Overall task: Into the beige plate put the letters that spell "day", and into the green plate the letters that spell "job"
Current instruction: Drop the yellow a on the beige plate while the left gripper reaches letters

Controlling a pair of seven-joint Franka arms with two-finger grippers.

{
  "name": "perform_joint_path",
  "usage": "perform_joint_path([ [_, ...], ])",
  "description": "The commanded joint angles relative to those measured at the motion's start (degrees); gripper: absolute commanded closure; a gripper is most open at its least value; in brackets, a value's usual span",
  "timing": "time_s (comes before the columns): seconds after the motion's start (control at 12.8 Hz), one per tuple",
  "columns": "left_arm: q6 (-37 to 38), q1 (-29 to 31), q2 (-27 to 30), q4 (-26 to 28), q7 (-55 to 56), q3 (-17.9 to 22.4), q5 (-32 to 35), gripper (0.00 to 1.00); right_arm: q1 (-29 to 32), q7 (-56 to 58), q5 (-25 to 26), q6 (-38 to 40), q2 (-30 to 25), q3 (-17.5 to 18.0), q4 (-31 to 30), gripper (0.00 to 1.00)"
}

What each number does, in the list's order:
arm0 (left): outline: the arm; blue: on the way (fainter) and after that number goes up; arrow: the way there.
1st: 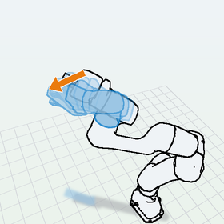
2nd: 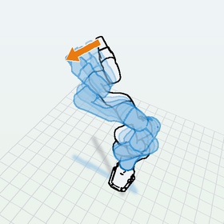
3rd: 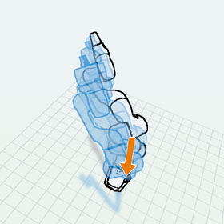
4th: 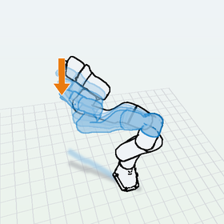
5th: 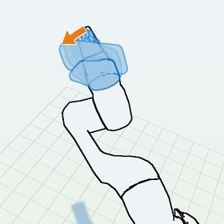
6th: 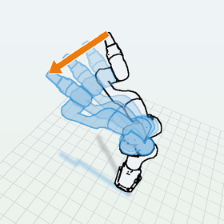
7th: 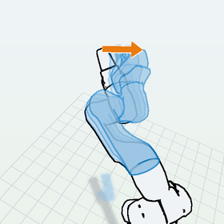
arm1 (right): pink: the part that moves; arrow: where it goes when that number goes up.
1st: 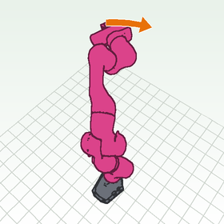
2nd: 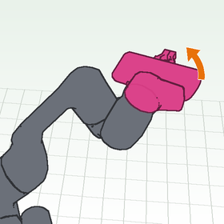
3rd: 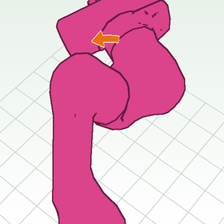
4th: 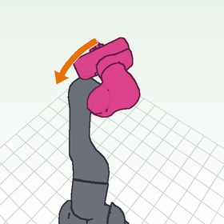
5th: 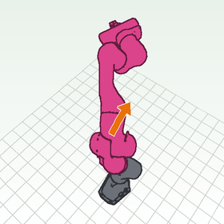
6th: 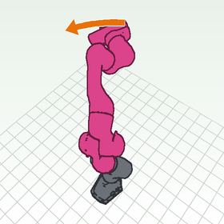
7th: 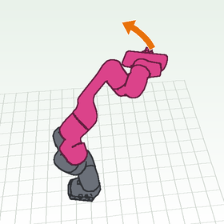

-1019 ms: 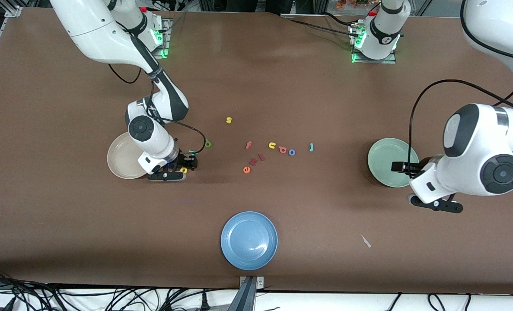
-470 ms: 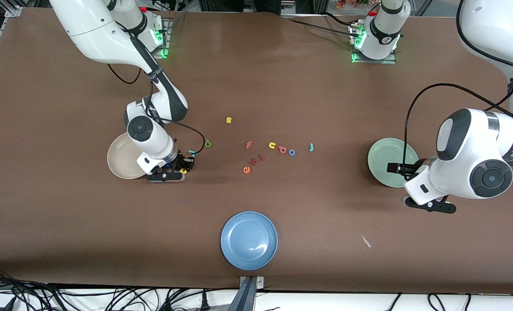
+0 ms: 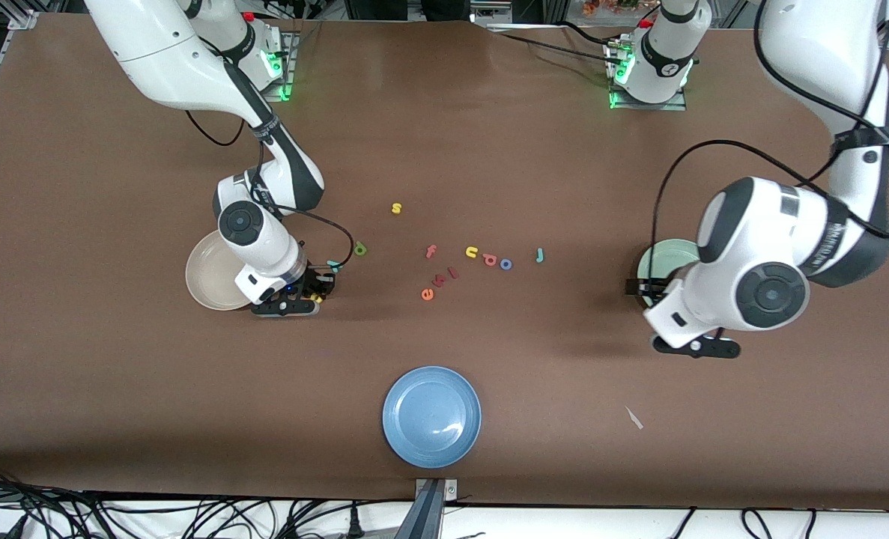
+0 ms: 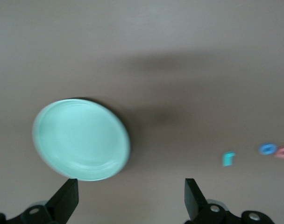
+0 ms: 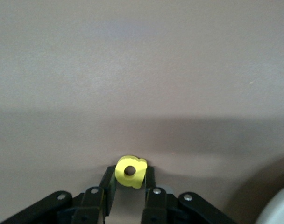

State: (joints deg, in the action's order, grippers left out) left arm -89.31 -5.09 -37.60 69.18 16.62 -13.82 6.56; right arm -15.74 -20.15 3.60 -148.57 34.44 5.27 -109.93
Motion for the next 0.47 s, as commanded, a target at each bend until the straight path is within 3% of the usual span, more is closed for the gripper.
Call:
perform_joint_path([
  [0.0, -7.16, -2.90, -0.11, 4.89, 7.62, 0.37, -4.87, 0.01, 0.62, 4.31, 0.71, 10.19, -6.90, -0.35, -0.20, 0.91],
  [0.39, -20.09, -4.41, 4.27, 22.72, 12.12, -2.61, -5.86, 0.08, 9.48, 23.10, 0.44, 21.39, -19.03, -0.79, -6.50, 0.89],
])
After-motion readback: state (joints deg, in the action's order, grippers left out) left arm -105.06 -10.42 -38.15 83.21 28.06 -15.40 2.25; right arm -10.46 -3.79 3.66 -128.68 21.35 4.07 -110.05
